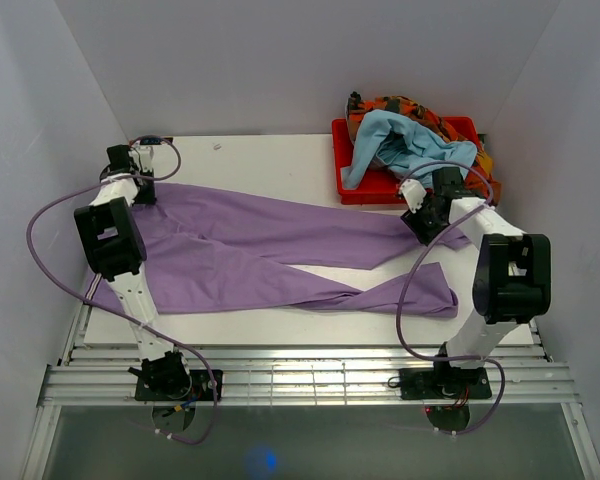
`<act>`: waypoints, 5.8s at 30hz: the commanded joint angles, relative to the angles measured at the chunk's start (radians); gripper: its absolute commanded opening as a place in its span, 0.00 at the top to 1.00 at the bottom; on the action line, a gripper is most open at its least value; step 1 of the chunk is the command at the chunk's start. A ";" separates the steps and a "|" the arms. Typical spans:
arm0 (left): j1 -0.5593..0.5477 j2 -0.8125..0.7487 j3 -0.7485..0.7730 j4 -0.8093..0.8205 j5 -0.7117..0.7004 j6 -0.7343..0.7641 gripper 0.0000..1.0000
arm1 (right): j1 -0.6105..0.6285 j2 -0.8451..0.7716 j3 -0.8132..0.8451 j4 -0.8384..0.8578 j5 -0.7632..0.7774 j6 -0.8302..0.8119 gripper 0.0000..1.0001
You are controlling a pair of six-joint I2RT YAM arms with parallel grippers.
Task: Fold and stack the trousers
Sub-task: Flatten the trousers out
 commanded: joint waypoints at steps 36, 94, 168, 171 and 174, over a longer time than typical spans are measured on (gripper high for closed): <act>-0.840 -0.427 -0.283 -0.007 0.370 0.047 0.33 | -0.338 0.000 -0.086 -0.018 -0.168 -0.271 0.92; 0.124 -0.554 -0.478 -0.441 0.422 0.204 0.22 | 0.072 -0.185 -0.077 -0.463 -0.115 -0.565 0.64; 0.229 -0.434 -0.425 -0.372 0.379 0.225 0.49 | -0.497 -0.157 0.327 -0.670 -0.228 -0.832 0.92; 0.230 -0.436 -0.430 -0.369 0.368 0.227 0.49 | -0.526 -0.363 0.106 -0.568 -0.251 -0.995 0.92; 0.232 -0.428 -0.453 -0.355 0.347 0.231 0.51 | -0.604 -0.623 -0.263 -0.404 -0.259 -1.254 0.92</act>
